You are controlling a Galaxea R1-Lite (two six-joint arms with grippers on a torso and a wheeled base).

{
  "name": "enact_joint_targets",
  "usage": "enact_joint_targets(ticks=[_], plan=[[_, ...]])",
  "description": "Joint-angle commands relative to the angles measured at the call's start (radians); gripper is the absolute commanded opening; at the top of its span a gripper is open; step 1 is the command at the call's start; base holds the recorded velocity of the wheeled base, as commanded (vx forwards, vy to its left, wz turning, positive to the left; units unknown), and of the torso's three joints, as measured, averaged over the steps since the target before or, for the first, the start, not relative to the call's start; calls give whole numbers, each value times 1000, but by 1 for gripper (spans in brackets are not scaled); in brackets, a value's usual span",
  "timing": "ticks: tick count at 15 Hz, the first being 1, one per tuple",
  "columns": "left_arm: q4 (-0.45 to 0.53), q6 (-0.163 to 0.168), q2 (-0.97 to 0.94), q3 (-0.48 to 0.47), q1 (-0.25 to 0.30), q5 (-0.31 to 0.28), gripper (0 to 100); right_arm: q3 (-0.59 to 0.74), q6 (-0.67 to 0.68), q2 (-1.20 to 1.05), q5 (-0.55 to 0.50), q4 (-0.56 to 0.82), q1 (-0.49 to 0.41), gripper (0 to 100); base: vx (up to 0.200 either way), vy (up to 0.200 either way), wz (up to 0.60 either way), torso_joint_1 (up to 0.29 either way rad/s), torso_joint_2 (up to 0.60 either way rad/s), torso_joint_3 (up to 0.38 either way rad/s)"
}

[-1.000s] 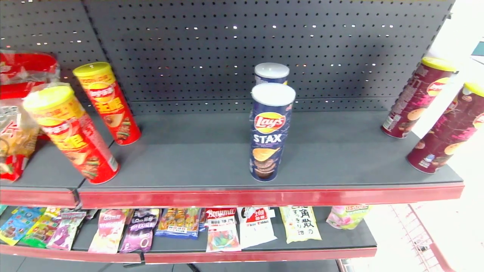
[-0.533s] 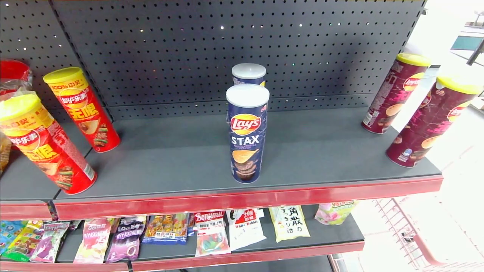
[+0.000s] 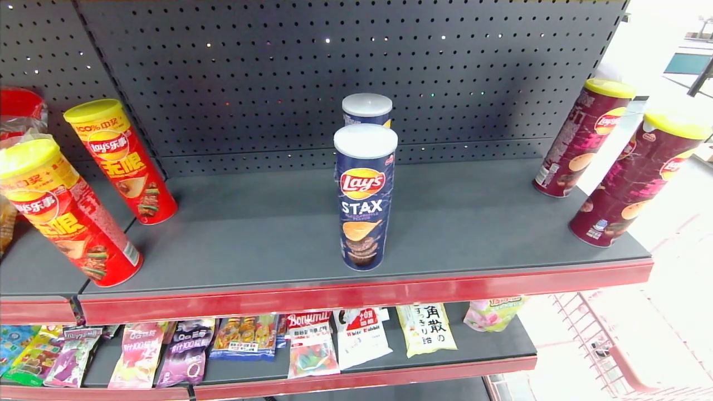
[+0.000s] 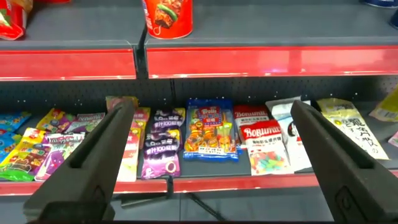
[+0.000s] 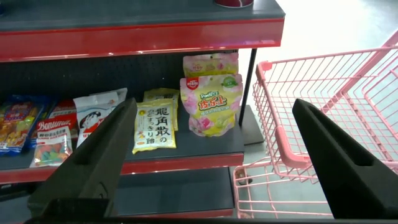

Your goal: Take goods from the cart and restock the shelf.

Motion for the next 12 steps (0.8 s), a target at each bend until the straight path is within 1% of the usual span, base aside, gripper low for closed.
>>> enact_joint_targets(ticks=[1,12], plan=[[0,-1,2,0,1,0,100,0,0,1,0,0,0,100,0,0,0,0,0,0],[0,-1,2,0,1,0,100,0,0,1,0,0,0,100,0,0,0,0,0,0]])
